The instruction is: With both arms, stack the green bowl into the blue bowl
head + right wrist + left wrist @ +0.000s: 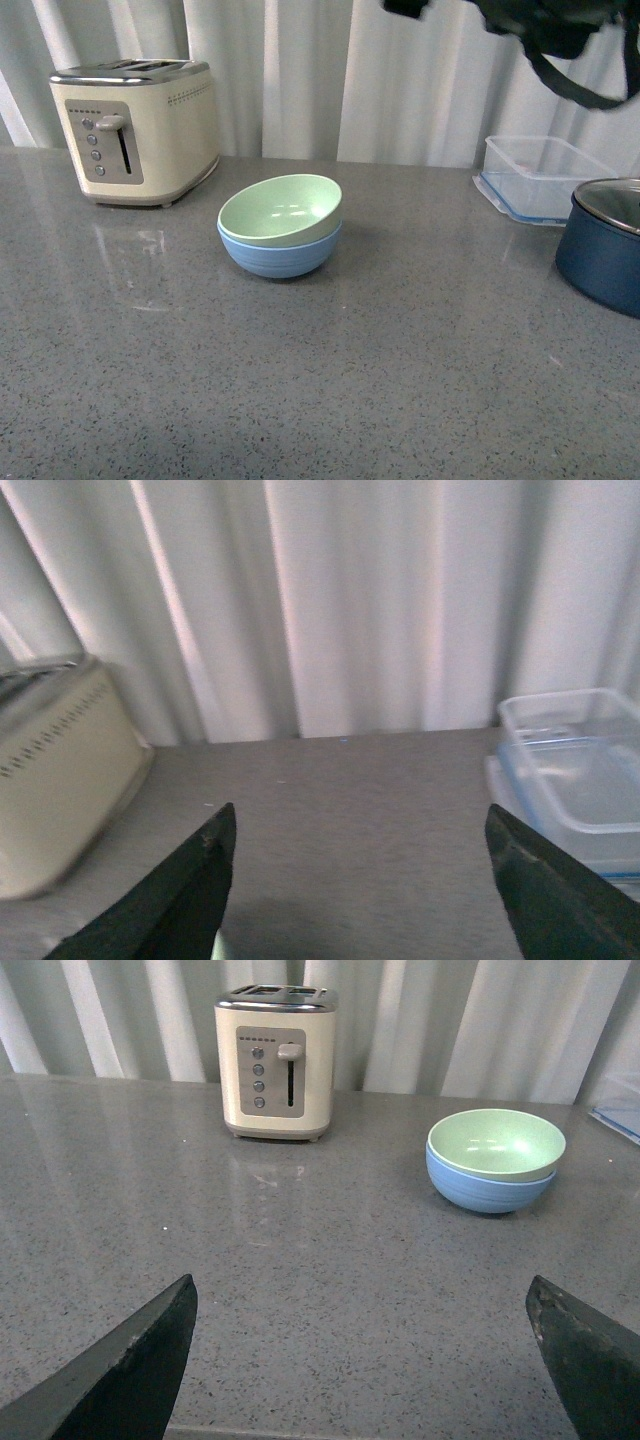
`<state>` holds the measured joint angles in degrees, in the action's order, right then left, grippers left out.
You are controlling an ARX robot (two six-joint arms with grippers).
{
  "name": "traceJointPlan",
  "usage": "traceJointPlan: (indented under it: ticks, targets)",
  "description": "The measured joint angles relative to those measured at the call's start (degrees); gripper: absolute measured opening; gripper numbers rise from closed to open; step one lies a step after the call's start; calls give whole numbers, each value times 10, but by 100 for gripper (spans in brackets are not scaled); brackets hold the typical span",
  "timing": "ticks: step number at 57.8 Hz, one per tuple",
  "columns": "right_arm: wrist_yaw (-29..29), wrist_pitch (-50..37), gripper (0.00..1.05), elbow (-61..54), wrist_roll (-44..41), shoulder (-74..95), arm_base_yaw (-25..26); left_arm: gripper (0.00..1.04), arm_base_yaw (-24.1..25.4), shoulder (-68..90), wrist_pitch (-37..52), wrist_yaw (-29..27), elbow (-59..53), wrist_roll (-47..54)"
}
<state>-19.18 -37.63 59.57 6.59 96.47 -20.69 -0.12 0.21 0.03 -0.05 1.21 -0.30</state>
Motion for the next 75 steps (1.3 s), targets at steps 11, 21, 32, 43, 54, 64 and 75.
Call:
traceJointPlan:
  ticks: [11, 21, 32, 43, 54, 64, 75]
  targets:
    - [39, -93, 33, -200, -54, -101, 49, 98, 0, 0, 0, -1, 0, 0]
    - [74, -128, 1, -318, -61, -183, 87, 98, 0, 0, 0, 0, 0, 0]
    - [103, -137, 1, -404, -64, -251, 115, 98, 0, 0, 0, 0, 0, 0]
    - [131, -127, 1, -481, -64, -340, 145, 98, 0, 0, 0, 0, 0, 0]
    - [175, -89, 1, -528, -64, -425, 179, 98, 0, 0, 0, 0, 0, 0]
    - [189, -51, 1, -555, -64, -489, 205, 98, 0, 0, 0, 0, 0, 0]
    - [189, -42, 1, -588, -64, -525, 205, 98, 0, 0, 0, 0, 0, 0]
